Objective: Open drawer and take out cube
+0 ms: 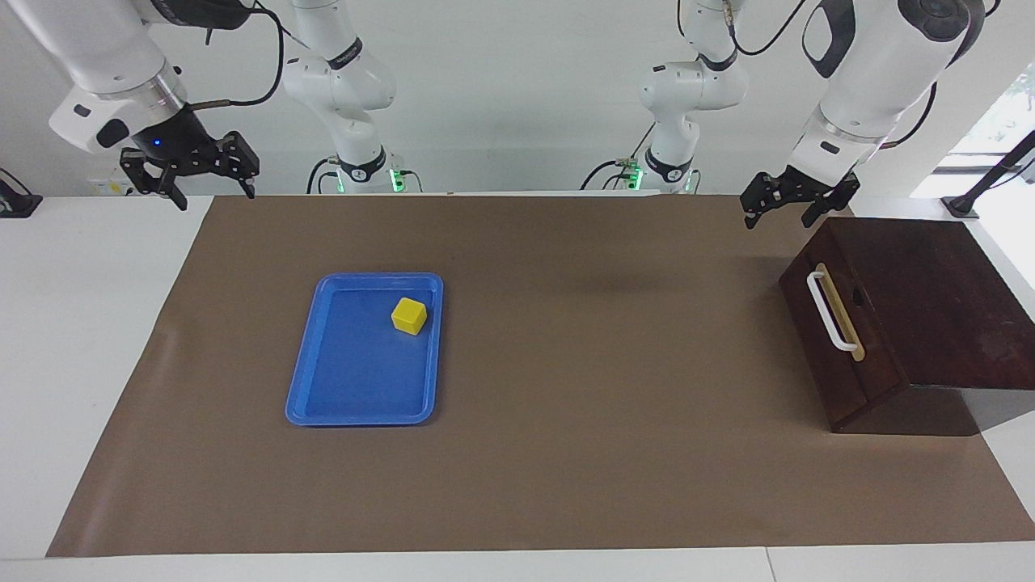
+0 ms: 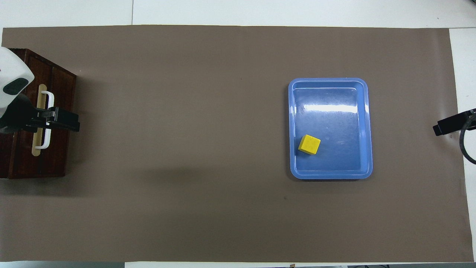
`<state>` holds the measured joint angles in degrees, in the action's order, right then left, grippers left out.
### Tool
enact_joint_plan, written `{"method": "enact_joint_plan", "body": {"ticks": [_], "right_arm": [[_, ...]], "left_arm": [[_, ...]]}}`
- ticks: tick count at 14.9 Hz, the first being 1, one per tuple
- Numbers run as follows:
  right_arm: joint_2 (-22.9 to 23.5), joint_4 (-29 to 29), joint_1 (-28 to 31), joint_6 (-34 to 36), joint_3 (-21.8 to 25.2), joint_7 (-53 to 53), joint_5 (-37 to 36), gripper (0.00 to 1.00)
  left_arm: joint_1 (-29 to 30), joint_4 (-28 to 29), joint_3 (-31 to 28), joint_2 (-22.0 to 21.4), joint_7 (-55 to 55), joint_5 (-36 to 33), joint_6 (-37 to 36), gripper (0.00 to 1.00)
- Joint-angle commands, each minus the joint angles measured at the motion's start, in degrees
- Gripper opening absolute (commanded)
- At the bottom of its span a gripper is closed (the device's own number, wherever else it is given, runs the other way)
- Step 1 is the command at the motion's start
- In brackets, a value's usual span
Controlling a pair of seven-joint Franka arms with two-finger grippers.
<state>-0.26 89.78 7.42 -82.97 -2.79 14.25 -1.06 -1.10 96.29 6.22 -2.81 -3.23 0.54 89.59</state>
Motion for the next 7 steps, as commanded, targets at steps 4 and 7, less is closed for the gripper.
{"method": "enact_joint_plan", "body": {"ticks": [4,7], "right_arm": [[0.2,-0.1,0.4,-1.2,-0.7,-3.6,-1.2,1.0],[0.3,-0.1,0.4,-1.2,-0.7,-4.3,-1.4,1.0]], "left_arm": [[-0.2,0.5,-0.5,-1.2,0.9,1.0,-0.6,1.0],[0.3,0.5,-0.7,-1.2,0.9,1.0,-0.6,1.0]]}}
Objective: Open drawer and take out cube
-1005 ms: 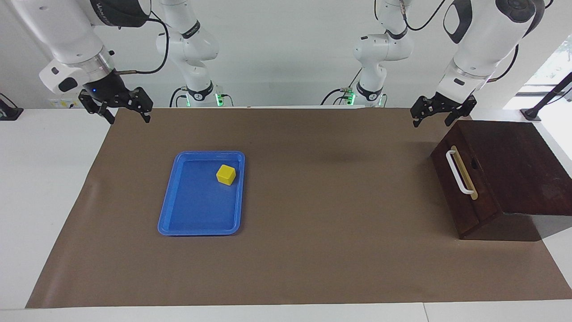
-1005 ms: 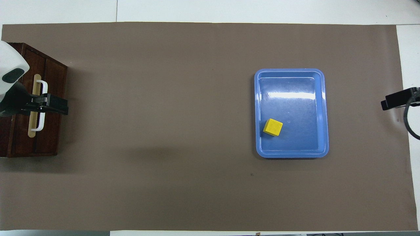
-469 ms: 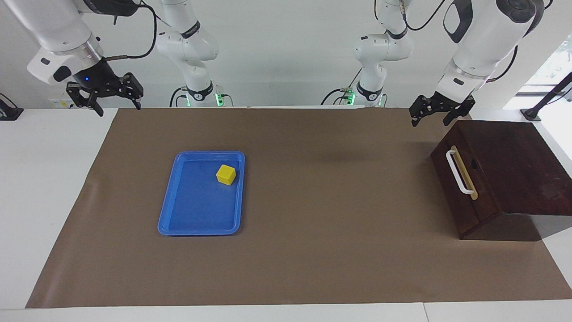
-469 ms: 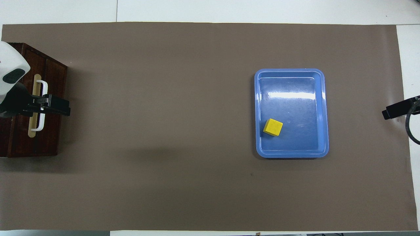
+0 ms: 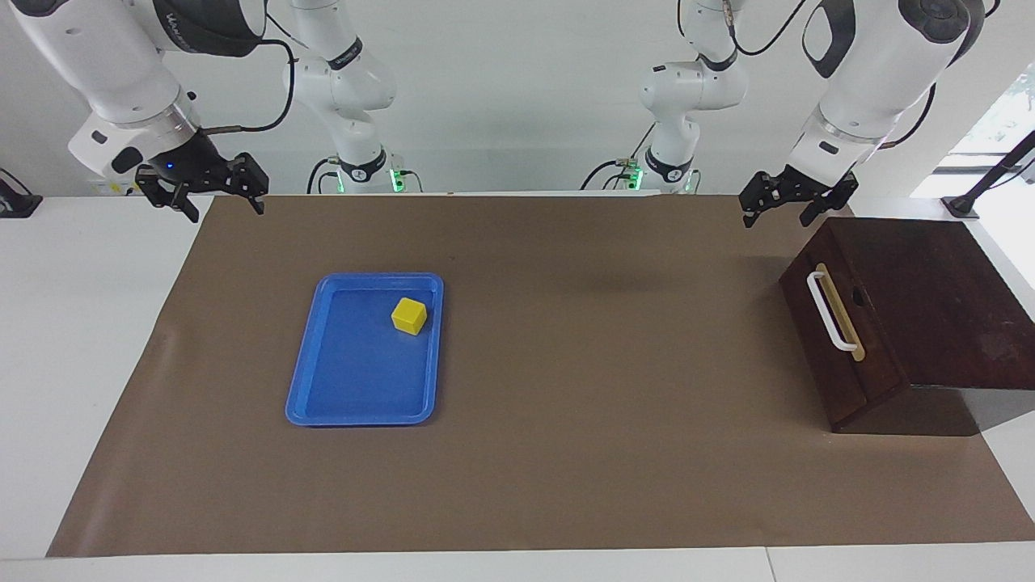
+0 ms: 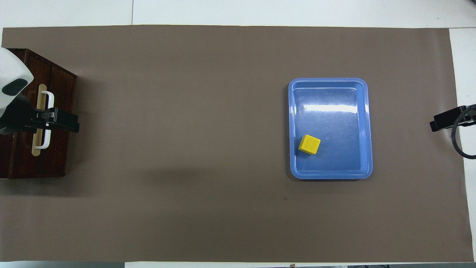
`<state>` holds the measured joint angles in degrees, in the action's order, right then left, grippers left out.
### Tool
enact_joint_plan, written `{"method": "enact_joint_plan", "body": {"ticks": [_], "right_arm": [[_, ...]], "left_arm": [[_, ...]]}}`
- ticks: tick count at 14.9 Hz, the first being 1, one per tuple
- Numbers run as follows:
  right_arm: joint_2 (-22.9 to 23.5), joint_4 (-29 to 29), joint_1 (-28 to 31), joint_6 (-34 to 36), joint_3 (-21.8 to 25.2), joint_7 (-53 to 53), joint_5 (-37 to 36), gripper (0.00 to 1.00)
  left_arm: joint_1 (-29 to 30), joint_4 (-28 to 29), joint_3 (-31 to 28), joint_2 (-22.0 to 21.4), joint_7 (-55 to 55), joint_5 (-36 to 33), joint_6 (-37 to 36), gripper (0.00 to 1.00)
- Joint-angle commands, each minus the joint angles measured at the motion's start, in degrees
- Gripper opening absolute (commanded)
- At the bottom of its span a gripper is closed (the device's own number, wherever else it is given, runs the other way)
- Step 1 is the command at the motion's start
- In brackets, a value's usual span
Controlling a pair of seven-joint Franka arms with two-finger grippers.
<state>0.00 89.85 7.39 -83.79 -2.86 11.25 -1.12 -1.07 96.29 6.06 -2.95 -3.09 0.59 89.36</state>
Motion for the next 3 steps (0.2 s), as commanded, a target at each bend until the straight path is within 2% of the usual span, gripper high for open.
{"method": "enact_joint_plan", "body": {"ticks": [1,3], "right_arm": [[0.0,-0.2,0.4,-0.4,-0.7,-1.3,-1.8,1.0],[-0.1,-0.2,0.4,-0.4,-0.7,-1.3,-2.0,1.0]], "left_arm": [[0.3,0.5,-0.5,-1.1,0.8,0.9,-0.4,1.0],[0.2,0.5,-0.5,-1.1,0.8,0.9,-0.3,1.0]]}}
